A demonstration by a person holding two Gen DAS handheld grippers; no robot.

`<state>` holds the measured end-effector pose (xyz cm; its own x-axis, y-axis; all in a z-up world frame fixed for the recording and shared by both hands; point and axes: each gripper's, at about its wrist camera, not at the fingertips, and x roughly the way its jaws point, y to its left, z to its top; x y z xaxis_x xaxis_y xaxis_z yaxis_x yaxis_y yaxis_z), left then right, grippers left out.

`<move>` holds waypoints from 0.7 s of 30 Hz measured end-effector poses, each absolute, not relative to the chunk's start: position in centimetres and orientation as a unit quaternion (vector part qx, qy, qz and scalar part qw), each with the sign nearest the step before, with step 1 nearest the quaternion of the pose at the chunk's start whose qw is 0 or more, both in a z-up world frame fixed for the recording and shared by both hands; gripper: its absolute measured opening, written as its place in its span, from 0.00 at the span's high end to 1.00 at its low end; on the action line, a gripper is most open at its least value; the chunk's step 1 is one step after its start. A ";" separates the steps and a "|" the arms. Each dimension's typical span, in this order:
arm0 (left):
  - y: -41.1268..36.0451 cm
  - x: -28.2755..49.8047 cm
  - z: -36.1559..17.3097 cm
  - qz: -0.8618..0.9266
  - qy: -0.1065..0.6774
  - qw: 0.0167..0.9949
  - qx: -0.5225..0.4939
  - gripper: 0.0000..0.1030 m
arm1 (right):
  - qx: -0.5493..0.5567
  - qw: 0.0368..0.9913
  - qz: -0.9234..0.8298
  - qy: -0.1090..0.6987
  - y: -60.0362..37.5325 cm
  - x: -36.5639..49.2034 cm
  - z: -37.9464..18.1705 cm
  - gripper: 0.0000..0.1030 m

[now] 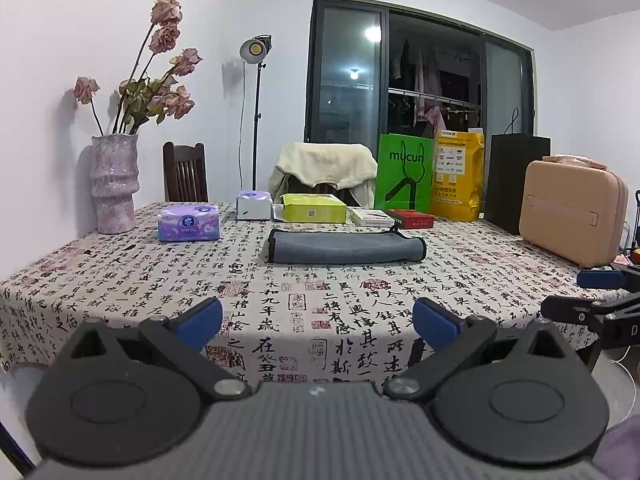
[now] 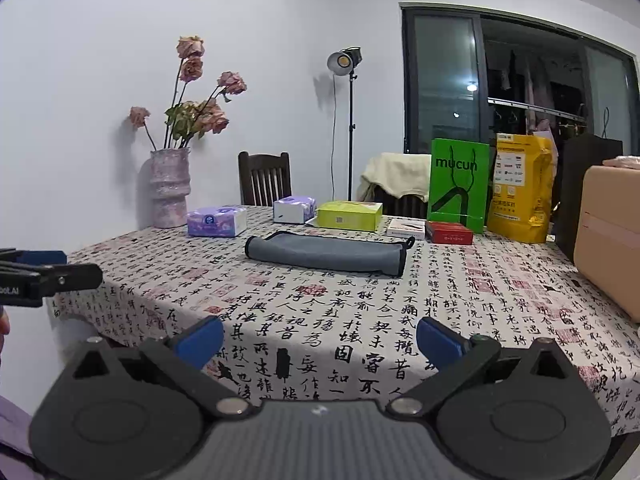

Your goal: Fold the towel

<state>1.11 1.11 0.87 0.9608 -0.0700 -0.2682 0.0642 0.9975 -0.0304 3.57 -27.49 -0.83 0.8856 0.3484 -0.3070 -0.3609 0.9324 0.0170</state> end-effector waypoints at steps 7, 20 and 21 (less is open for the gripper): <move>1.2 0.7 0.8 -0.032 0.135 0.990 -0.010 0.00 | -0.024 0.972 0.180 0.148 -27.5 2.7 -1.0 0.00; 1.1 -0.2 0.6 -0.029 0.132 0.991 -0.015 0.00 | -0.037 0.973 0.180 0.136 -27.4 1.7 -0.9 0.00; 1.1 -0.2 0.6 -0.029 0.133 0.991 -0.015 0.00 | -0.037 0.973 0.181 0.138 -27.4 1.7 -1.0 0.00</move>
<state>-0.24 1.11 0.65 0.9632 -0.0611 -0.2618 0.0533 0.9979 -0.0367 1.72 -27.35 -0.97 0.8968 0.3415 -0.2814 -0.3619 0.9319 -0.0225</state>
